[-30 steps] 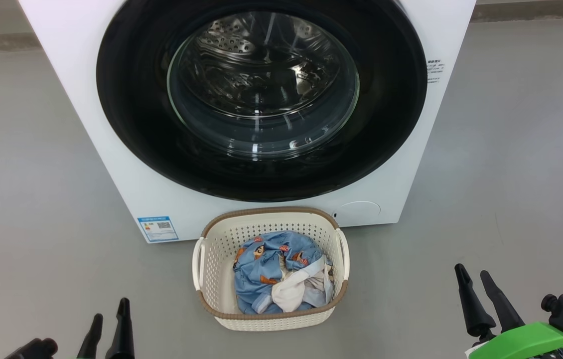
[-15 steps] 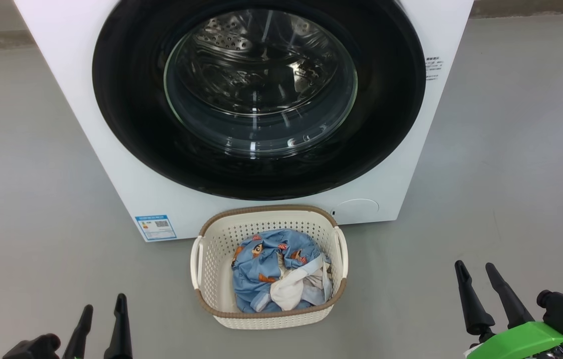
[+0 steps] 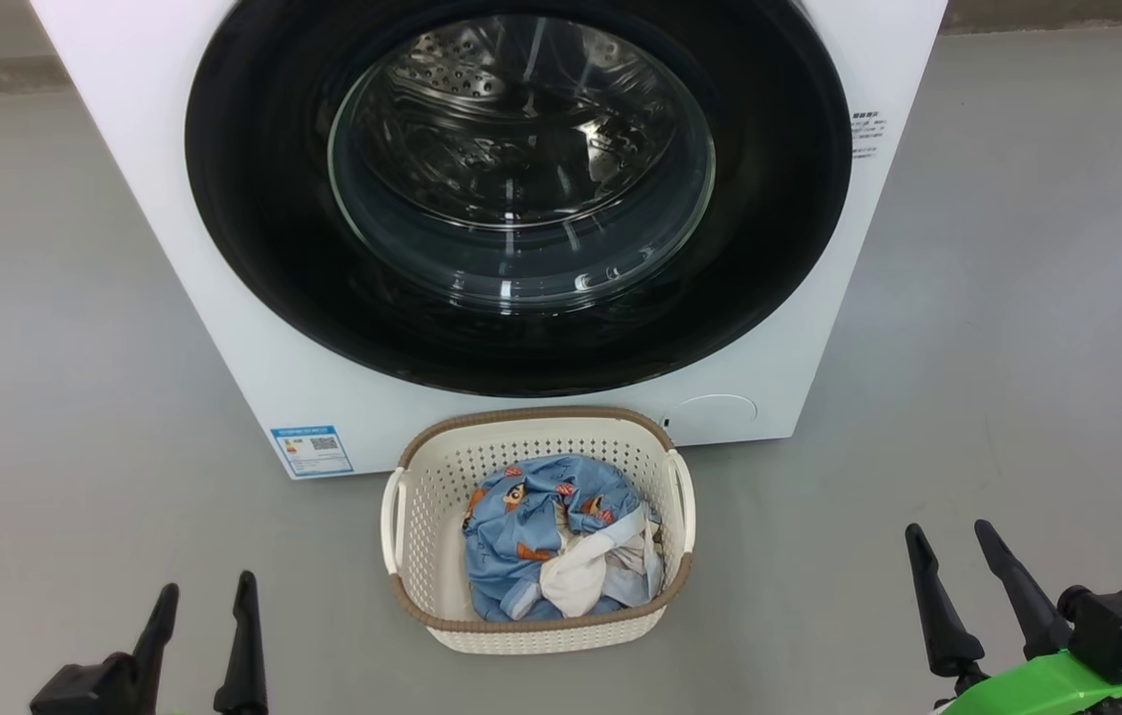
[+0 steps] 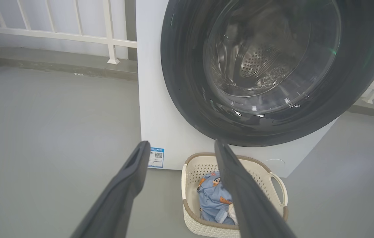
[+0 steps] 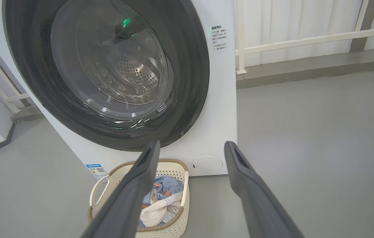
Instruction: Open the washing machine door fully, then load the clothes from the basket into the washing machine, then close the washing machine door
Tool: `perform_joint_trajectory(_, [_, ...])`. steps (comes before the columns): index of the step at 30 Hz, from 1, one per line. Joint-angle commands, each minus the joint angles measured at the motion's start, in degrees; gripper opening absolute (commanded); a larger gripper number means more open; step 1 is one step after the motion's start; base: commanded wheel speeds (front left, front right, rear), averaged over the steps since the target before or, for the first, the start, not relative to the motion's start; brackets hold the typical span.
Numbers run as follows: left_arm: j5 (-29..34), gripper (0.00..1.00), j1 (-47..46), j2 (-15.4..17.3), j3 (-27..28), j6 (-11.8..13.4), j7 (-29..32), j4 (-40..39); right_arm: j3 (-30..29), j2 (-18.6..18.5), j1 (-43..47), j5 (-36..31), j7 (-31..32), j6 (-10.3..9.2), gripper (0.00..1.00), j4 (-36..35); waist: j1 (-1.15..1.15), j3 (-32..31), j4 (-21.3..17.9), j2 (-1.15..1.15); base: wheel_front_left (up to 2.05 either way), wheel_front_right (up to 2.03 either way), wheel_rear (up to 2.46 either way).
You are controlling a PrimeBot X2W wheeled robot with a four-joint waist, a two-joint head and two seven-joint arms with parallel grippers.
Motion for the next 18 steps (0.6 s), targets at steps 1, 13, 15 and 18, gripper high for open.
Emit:
perform_joint_trajectory(1, [2.3,1.0,-0.5,1.2,1.3,0.3,-1.0,-2.1,0.8,-0.5,-0.3,-2.3,-1.1,0.07,1.0,-2.0,0.0,0.0,0.0,0.0,0.0,0.0,0.0])
perform_joint_trajectory(13, [10.9,1.0,0.3,1.9,0.4,0.4,-3.0,-4.0,0.8,-0.2,0.5,-11.4,-3.1,0.08,1.0,-3.5,-0.01,0.2,0.0,0.0,0.0,0.0,0.0])
perform_joint_trajectory(15, [12.3,1.0,0.5,2.0,0.4,0.4,-3.4,-4.3,0.7,-0.2,0.6,-12.9,-3.4,0.08,1.0,-3.8,-0.01,0.2,0.1,0.0,0.0,0.0,0.0])
perform_joint_trajectory(18, [14.4,1.0,0.8,2.1,0.3,0.3,-3.9,-4.6,0.7,-0.3,0.7,-15.1,-3.9,0.09,1.0,-4.1,-0.01,0.2,0.1,0.0,0.0,0.0,0.0])
